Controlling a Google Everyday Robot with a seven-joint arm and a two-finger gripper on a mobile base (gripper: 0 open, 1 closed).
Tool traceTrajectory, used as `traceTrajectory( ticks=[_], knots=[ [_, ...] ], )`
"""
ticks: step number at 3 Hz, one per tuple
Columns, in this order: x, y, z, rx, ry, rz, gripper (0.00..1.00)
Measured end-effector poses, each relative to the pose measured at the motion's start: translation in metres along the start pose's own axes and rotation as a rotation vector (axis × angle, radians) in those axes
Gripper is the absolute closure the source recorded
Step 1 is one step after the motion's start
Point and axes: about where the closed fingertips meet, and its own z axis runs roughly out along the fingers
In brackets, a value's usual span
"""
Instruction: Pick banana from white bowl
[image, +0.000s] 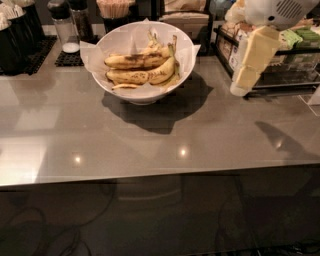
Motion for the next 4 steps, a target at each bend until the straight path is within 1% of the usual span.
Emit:
traceTrajectory(
  ticks=[1,2,3,4],
  knots=[
    [0.003,0.000,0.003,0.003,-0.008,0.024,0.00],
    [-0.013,-0.019,0.023,-0.017,-0.057,0.005,0.00],
    [-0.036,-0.048,0.050,-0.056,-0.093,-0.045,0.00],
    [-0.058,-0.076,0.074,-0.076,-0.127,-0.077,0.00]
  ],
)
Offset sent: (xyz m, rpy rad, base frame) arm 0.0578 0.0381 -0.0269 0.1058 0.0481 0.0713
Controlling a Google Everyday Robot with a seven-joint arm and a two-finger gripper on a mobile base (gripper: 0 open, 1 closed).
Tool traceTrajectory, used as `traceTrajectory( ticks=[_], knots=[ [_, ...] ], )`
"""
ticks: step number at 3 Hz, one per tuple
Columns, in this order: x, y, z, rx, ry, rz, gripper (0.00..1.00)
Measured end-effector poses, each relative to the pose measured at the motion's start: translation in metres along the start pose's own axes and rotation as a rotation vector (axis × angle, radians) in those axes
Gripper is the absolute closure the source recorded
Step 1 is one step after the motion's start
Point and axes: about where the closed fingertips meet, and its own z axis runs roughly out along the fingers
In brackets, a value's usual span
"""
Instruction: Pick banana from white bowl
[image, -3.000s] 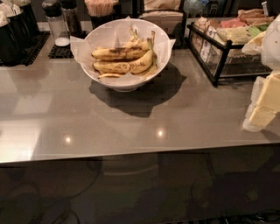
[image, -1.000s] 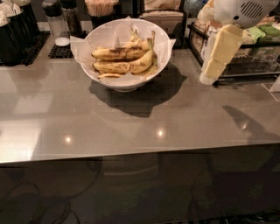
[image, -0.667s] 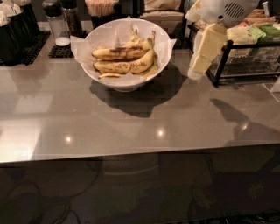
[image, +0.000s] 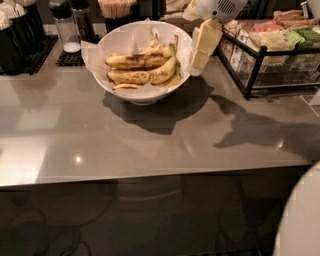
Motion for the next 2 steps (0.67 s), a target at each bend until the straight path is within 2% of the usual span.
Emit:
traceTrajectory(
  ticks=[1,2],
  knots=[
    [-0.003,-0.007,0.000,0.021,-0.012,0.000,0.00],
    [-0.008,-0.019,0.007,0.038,-0.073,0.027,0.00]
  ],
)
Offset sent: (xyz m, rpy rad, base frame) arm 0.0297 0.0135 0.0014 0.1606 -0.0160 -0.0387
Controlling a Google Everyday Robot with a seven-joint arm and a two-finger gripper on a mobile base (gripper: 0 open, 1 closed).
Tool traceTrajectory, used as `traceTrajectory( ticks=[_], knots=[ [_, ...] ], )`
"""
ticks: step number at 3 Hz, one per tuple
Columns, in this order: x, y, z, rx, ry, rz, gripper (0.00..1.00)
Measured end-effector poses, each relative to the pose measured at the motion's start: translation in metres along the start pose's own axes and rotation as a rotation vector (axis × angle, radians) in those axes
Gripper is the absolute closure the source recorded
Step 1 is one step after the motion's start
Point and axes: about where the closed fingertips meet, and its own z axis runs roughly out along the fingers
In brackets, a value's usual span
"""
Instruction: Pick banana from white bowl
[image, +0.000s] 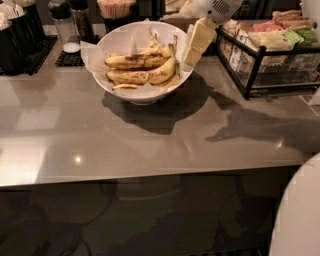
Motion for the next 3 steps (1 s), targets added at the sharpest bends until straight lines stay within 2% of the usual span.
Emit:
traceTrajectory(
  ticks=[2,3],
  knots=[
    [-0.050,-0.028,0.048,-0.081,-0.139,-0.060,0.00],
    [-0.073,-0.029,0.074,-0.127,-0.180,-0.080,0.00]
  ],
)
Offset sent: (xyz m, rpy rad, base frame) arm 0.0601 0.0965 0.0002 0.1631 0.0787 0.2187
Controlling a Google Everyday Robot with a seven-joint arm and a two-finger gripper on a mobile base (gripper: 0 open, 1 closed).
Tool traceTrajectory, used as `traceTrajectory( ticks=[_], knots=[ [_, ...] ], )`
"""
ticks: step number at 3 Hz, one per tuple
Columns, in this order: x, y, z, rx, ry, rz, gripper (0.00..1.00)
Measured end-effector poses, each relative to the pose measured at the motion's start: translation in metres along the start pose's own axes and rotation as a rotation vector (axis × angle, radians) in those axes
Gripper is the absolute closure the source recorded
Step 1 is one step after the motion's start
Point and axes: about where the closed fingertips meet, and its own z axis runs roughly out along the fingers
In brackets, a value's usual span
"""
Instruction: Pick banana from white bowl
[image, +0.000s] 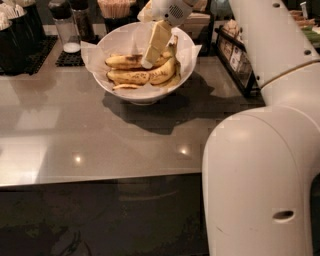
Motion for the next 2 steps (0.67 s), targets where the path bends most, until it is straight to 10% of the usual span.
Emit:
traceTrajectory(
  ticks=[2],
  knots=[
    [0.0060,-0.0055,0.0076,0.019,-0.013,0.021,0.00]
  ],
)
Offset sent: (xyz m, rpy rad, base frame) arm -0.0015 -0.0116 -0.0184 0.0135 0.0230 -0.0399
